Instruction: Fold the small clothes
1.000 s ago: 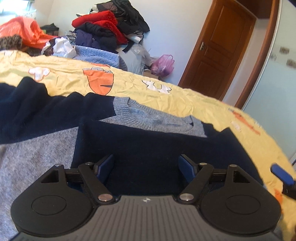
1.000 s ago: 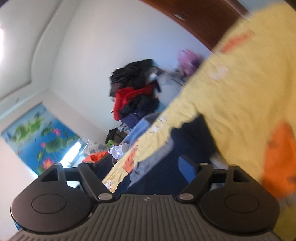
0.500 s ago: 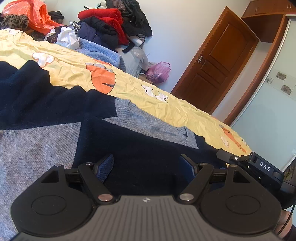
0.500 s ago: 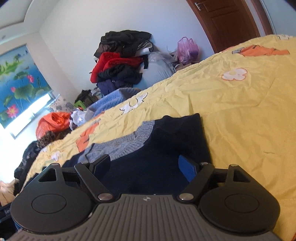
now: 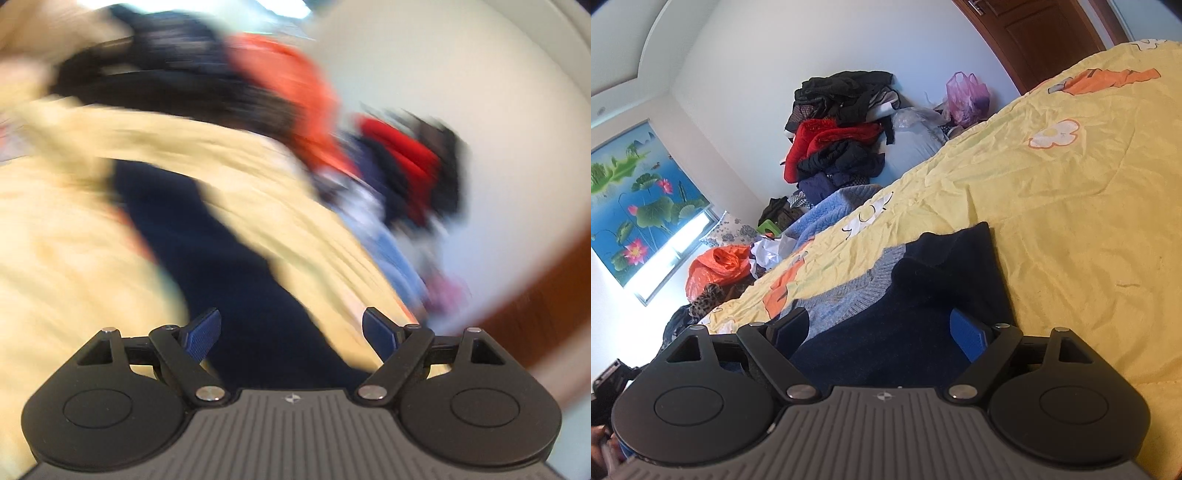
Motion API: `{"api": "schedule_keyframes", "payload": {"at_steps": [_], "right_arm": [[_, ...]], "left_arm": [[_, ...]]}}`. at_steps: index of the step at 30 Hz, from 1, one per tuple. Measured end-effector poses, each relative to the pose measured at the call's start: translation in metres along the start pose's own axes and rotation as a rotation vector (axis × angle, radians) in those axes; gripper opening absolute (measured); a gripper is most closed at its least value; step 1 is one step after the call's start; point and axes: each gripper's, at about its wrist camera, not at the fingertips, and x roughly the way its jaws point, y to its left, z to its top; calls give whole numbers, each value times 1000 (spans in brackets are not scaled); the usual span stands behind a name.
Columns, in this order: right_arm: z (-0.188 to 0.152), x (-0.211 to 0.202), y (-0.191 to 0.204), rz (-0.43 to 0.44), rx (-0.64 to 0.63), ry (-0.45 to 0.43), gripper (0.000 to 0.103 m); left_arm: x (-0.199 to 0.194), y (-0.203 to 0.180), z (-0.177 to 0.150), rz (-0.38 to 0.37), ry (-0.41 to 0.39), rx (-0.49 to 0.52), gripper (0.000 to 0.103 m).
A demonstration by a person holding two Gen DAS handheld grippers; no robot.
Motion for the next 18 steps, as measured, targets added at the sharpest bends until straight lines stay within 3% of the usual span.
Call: {"api": "schedule_keyframes", "payload": {"at_steps": [3,5,8,11,12,13,14,15,17,18], "right_arm": [[0,0,-1,9,8,-2,85],[0,0,-2,12,13,-3,85],[-1,0,-1,15,15,-5,86],[-1,0,-1,18,14,-4,88],[-1,0,-1,18,14,-5,88],[-1,0,-1,18,14,-5,88],[-1,0,-1,18,14,-5,88],[-1,0,-1,18,14,-5,88],[-1,0,-1,19,15,-5,88],[-1,0,-1,19,16,-5,88]], "left_arm": [[22,47,32,54,38,-174,84],[28,63,42,4,22,-218,84],[38,62,54,1,18,-185,85],[48,51,57,45,-12,-81,81],[51,46,56,78,-24,-35,76],[54,41,56,116,-30,1,57],[56,41,55,141,-32,19,46],[56,42,55,159,-42,26,42],[55,45,54,201,-45,36,16],[53,46,54,219,-44,45,12]]}}
